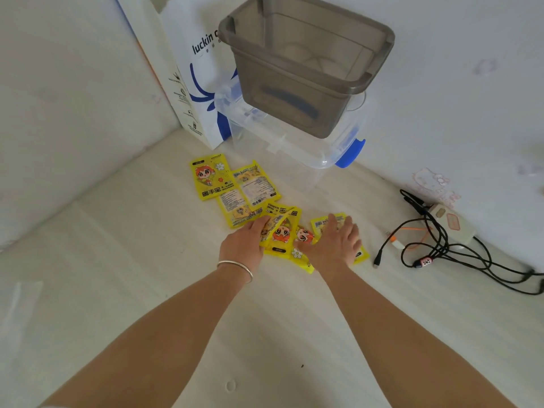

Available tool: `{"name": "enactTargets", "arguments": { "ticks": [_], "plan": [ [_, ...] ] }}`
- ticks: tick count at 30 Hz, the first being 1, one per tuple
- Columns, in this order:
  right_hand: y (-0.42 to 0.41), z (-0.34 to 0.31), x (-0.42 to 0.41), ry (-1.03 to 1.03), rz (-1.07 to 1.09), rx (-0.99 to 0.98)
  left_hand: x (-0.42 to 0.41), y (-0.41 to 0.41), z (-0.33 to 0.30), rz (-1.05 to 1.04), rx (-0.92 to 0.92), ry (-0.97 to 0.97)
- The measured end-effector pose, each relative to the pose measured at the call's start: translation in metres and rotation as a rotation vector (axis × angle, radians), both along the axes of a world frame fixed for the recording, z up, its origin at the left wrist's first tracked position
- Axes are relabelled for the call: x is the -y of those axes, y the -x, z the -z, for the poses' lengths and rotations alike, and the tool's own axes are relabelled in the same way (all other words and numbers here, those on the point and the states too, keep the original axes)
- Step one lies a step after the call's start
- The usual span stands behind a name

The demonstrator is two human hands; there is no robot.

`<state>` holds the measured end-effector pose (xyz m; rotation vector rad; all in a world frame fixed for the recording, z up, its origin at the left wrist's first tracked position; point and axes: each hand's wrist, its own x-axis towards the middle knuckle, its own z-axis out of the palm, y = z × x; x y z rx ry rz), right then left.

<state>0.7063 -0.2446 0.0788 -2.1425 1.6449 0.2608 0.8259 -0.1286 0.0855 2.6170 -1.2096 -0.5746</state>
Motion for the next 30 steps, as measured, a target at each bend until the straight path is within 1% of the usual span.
{"name": "enactTargets", "arguments": {
  "ticks": [3, 5, 8, 11, 15, 19, 21, 23, 24, 27, 28, 30],
  "plan": [
    [0.0, 0.008, -0.001, -0.08, -0.014, -0.086, 0.001, -0.001, 0.001, -0.012, -0.005, -0.009],
    [-0.001, 0.012, -0.005, -0.062, -0.087, -0.115, 0.003, 0.001, 0.001, -0.018, -0.017, -0.008],
    [-0.009, 0.012, -0.01, 0.019, -0.168, -0.007, 0.005, 0.004, 0.001, -0.028, -0.034, 0.014],
    [-0.019, 0.01, -0.017, 0.0, -0.204, 0.06, 0.006, 0.008, 0.001, -0.062, -0.065, 0.041],
    [-0.021, 0.007, -0.019, -0.066, -0.041, 0.081, 0.005, 0.01, 0.001, -0.112, -0.099, 0.072],
    [-0.019, 0.005, -0.013, -0.232, 0.16, 0.094, 0.005, 0.009, -0.003, -0.18, -0.171, 0.126],
    [-0.013, 0.002, -0.011, -0.325, 0.166, 0.045, 0.004, 0.011, -0.008, -0.228, -0.223, 0.184],
    [-0.001, 0.005, -0.007, -0.401, 0.196, 0.046, 0.001, 0.015, -0.014, -0.28, -0.268, 0.241],
    [0.006, 0.005, -0.006, -0.428, 0.213, 0.066, 0.0, 0.016, -0.017, -0.307, -0.297, 0.268],
    [0.032, 0.001, 0.002, -0.425, 0.289, 0.114, -0.001, 0.023, -0.025, -0.368, -0.385, 0.343],
    [0.04, -0.003, 0.005, -0.425, 0.314, 0.16, 0.0, 0.027, -0.029, -0.376, -0.402, 0.358],
    [0.059, -0.011, 0.01, -0.439, 0.408, 0.314, 0.004, 0.039, -0.038, -0.389, -0.435, 0.38]
  ]
}}
